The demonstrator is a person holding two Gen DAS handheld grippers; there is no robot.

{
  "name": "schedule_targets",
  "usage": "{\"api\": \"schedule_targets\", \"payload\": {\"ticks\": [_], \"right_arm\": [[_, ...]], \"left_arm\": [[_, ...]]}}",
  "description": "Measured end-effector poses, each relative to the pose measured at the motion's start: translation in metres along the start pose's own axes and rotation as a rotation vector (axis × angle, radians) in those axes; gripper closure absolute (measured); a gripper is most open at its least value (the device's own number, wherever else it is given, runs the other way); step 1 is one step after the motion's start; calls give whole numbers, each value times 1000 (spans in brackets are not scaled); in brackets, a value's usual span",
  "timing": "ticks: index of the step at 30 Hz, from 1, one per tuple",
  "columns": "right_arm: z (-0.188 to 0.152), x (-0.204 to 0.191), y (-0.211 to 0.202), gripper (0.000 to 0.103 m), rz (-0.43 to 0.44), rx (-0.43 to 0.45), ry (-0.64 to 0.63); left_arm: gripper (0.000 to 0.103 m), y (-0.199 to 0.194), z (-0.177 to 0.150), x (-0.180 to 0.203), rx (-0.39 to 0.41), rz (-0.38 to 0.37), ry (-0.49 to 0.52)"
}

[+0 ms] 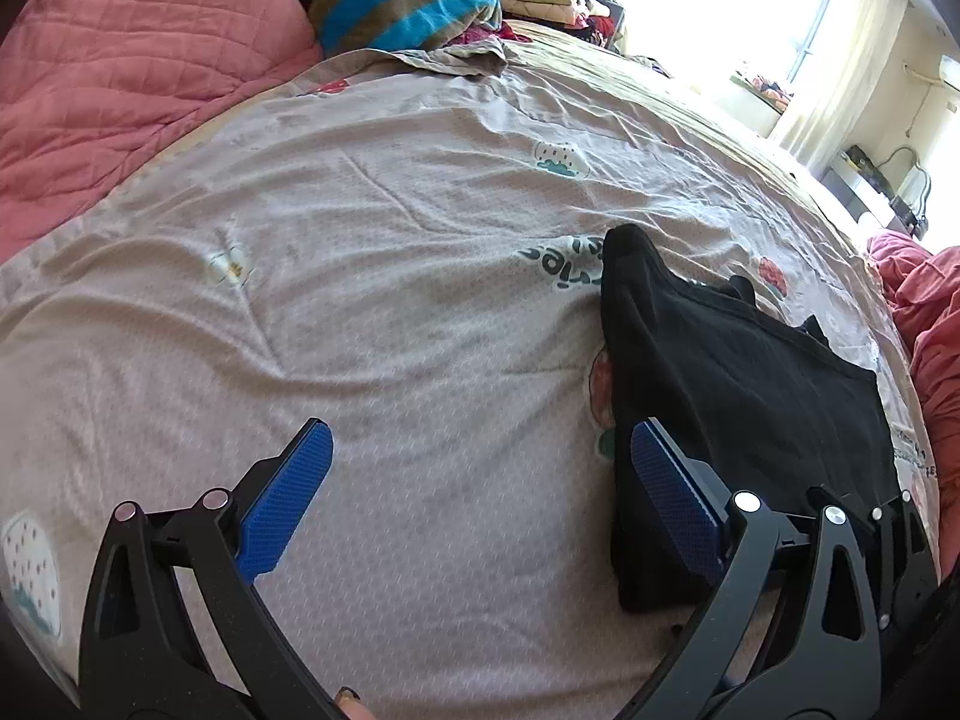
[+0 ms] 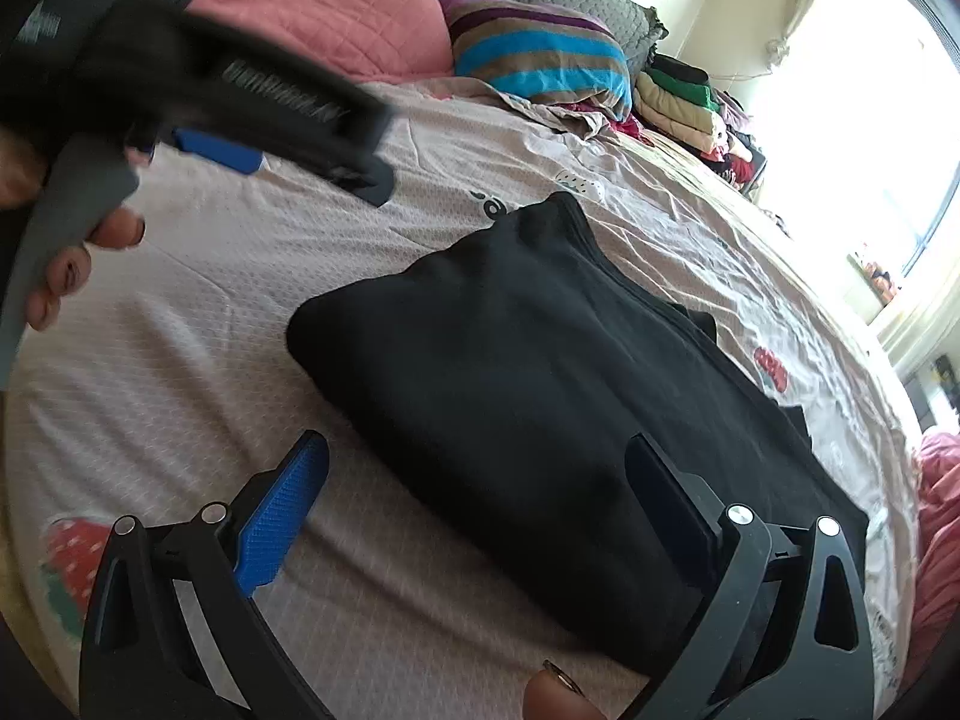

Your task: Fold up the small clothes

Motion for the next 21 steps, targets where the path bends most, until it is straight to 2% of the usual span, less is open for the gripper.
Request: {"api": "schedule_targets", "payload": {"ticks": [9,13,14,16,18,20,21], "right_arm": [[14,-3,22,5,-26,4,-30],[17,0,19,9,-62,39,-42],[16,0,18,21,-65,45,-40],[16,1,13,32,-62,61,-40],[15,1,8,51,-50,74,-47],[13,1,5,76,-33,84,-50],[12,0,2,81,-36,97,-59]], "left_arm": [[10,30,20,14,-60,-23,11],[10,45,25,22,-111,-92,-4],[10,48,26,26,-117,-119,-7],[10,52,29,31,-123,-139,-8],[10,58,29,38,-150,-161,-10],[10,64,31,44,-173,-188,-19],[10,66,31,46,-182,-196,-24]]}}
Point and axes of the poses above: each gripper's, at about its wrist camera, not at the fingertips, and y roughly the way its jaws point, x to its right, z to its top, the point moved 3 cm from there along y, roughly the way its jaws point, and after that the axes turned 4 degrees about z, right-handed, at the moved point
